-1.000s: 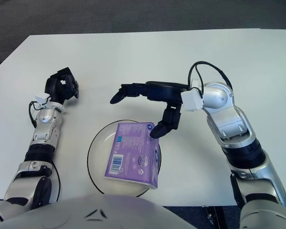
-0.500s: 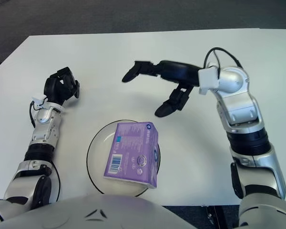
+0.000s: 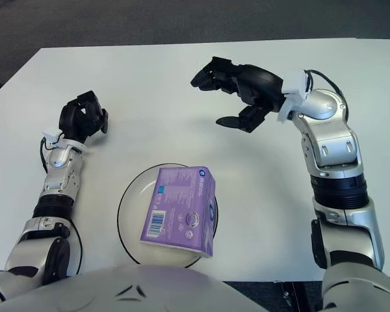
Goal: Put the tissue paper into the plate.
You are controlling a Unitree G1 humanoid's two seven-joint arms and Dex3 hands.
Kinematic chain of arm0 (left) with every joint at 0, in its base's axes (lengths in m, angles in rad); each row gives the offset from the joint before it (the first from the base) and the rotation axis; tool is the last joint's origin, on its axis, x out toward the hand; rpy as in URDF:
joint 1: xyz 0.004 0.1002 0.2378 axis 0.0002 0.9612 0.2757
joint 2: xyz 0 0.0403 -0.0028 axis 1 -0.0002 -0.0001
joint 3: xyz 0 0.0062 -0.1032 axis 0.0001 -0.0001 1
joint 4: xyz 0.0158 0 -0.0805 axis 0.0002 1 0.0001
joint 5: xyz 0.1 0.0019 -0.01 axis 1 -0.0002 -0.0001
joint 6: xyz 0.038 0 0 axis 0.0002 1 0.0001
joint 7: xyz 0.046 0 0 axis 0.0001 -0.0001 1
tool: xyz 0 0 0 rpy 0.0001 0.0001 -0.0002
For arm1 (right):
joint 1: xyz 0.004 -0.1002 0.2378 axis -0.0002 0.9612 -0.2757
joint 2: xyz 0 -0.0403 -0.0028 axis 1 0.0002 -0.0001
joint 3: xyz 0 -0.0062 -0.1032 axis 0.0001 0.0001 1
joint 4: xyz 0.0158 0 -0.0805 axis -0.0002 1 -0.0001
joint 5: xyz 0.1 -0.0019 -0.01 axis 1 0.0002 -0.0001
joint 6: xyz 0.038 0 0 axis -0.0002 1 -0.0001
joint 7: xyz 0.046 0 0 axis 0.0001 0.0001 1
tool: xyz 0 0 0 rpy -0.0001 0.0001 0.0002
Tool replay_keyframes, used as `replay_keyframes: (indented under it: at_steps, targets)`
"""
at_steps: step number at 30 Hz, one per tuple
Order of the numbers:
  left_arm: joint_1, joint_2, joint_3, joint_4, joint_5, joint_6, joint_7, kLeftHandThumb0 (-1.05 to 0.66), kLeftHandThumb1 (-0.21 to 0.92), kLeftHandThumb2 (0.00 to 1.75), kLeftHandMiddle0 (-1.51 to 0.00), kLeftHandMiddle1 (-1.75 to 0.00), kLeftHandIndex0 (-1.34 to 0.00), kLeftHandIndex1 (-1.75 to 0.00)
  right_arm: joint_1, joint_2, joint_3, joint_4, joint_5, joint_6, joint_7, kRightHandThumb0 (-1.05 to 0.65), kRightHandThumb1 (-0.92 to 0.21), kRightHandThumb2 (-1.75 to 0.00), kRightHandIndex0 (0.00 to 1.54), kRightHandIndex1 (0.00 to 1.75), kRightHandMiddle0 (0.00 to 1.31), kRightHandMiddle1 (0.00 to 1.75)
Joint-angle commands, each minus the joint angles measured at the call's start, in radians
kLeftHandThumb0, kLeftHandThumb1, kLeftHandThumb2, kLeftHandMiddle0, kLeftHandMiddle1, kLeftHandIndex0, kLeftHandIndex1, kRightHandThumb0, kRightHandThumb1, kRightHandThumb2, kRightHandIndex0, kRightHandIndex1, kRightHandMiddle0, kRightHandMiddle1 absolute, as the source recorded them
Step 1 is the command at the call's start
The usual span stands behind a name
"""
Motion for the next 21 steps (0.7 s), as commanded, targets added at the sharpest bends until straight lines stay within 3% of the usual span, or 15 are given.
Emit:
replay_keyframes:
  at_steps: [1,12,16,18,21]
  targets:
    - [0.219,-0.097,-0.006,0.131,-0.01,-0.011,0.006,-0.43,0.74,1.0,-1.36,-1.75,-1.07,-1.75,0.01,0.034,-0.045,-0.029,0.037,0.095,-0.071,-0.42,-0.27,-1.09,0.12,0.96,0.0,1.27]
    - [0.238,-0.099,-0.007,0.055,-0.013,0.042,0.026,-0.43,0.75,0.99,-1.35,-1.75,-1.04,-1.75,0.062,0.137,-0.152,-0.052,0.055,0.146,-0.257,-0.42,-0.54,-1.01,0.2,1.09,0.0,1.26]
    - [0.247,-0.101,-0.008,0.023,-0.014,0.058,0.029,-0.43,0.75,0.98,-1.34,-1.75,-1.03,-1.75,0.073,0.175,-0.159,-0.05,0.032,0.14,-0.332,-0.44,-0.65,-0.94,0.22,1.13,0.0,1.38]
    - [0.255,-0.103,-0.009,0.0,-0.014,0.065,0.031,-0.42,0.75,0.98,-1.34,-1.75,-1.02,-1.75,0.08,0.196,-0.162,-0.041,0.022,0.132,-0.371,-0.39,-0.81,-0.69,0.24,1.15,0.12,1.6]
    - [0.265,-0.106,-0.012,-0.028,-0.011,0.075,0.034,-0.42,0.75,0.98,-1.34,-1.75,-1.02,-1.75,0.093,0.217,-0.17,-0.027,0.021,0.118,-0.404,-0.36,-0.88,-0.57,0.26,1.17,0.17,1.7]
